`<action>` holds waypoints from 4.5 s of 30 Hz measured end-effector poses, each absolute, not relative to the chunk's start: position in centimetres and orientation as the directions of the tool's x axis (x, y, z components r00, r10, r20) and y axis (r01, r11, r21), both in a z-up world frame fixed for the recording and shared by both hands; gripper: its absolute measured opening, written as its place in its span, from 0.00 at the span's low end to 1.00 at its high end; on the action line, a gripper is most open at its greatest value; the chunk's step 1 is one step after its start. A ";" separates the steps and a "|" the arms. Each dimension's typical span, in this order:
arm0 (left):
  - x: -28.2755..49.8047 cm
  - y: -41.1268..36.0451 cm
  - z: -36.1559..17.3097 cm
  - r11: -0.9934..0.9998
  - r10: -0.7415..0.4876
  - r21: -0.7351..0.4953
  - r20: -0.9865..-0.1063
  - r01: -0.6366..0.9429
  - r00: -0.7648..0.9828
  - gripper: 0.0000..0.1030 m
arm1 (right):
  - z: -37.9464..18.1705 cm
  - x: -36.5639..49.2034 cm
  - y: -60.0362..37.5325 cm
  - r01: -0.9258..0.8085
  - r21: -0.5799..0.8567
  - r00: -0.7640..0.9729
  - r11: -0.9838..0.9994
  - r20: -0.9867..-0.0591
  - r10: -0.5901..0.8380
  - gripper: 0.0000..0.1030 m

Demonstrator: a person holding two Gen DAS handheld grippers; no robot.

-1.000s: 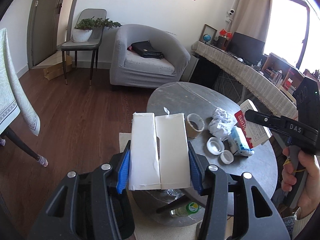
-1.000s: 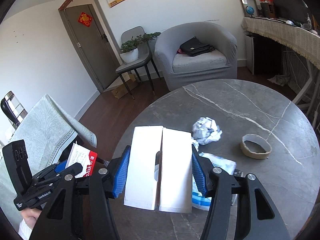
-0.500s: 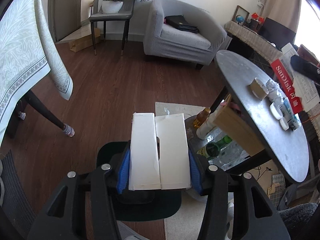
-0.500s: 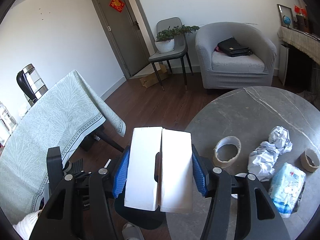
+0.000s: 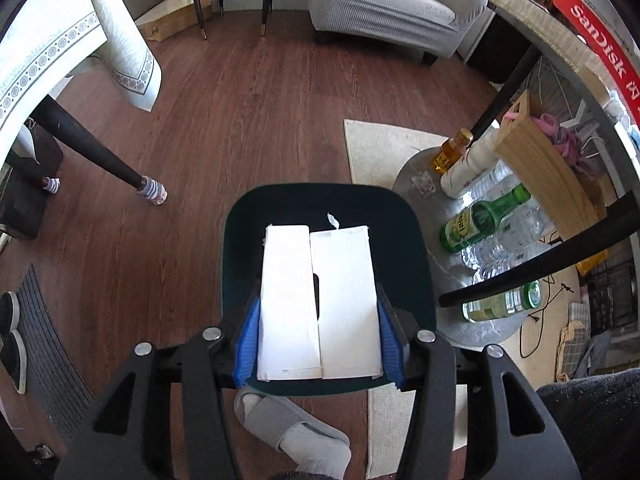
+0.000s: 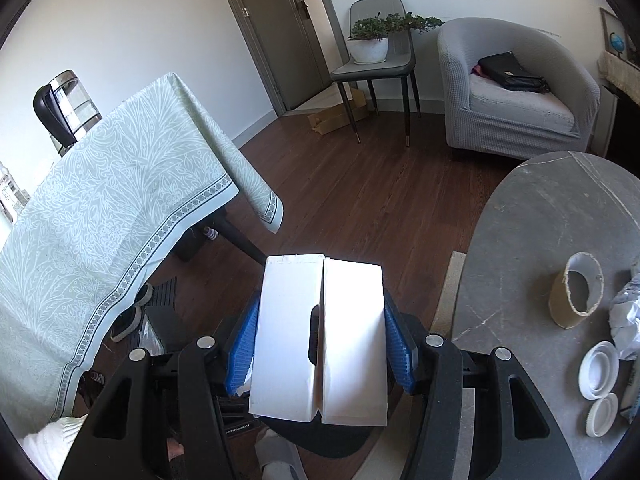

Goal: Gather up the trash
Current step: 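Lift the white box and carry it over the dark green bin, then open both grippers to drop the white box into the bin, then move both grippers back over the table, then grasp the white plastic lid with the left gripper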

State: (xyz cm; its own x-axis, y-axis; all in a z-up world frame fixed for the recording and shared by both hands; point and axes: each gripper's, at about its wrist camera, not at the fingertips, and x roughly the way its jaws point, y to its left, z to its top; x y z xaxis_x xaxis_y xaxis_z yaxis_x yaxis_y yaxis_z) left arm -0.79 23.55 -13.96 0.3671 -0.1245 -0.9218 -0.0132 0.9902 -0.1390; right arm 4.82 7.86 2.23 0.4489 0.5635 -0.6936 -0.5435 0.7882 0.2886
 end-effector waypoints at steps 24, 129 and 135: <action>-0.9 25.7 -16.2 0.974 -0.183 -0.218 -0.922 -0.066 0.342 0.64 | -4.5 6.1 13.1 -0.548 0.234 0.353 0.803 -0.806 0.475 0.56; 2.8 -6.6 -2.7 0.932 -0.321 -0.123 -0.713 0.340 0.623 0.40 | 5.0 2.2 -23.9 -0.186 0.224 0.725 0.957 -0.626 0.287 0.75; 2.9 -7.5 -2.6 0.923 -0.352 -0.151 -0.705 0.354 0.615 0.32 | 4.7 2.3 -23.0 -0.211 0.239 0.706 0.948 -0.634 0.316 0.75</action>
State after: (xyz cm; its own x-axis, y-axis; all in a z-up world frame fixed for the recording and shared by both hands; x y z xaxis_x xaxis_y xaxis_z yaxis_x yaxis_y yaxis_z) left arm 2.90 -7.52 -2.62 0.6154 -0.3515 -0.7055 0.3541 0.9229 -0.1510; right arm 2.35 -23.01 4.67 0.7058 0.3163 -0.6339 -0.2106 0.9480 0.2386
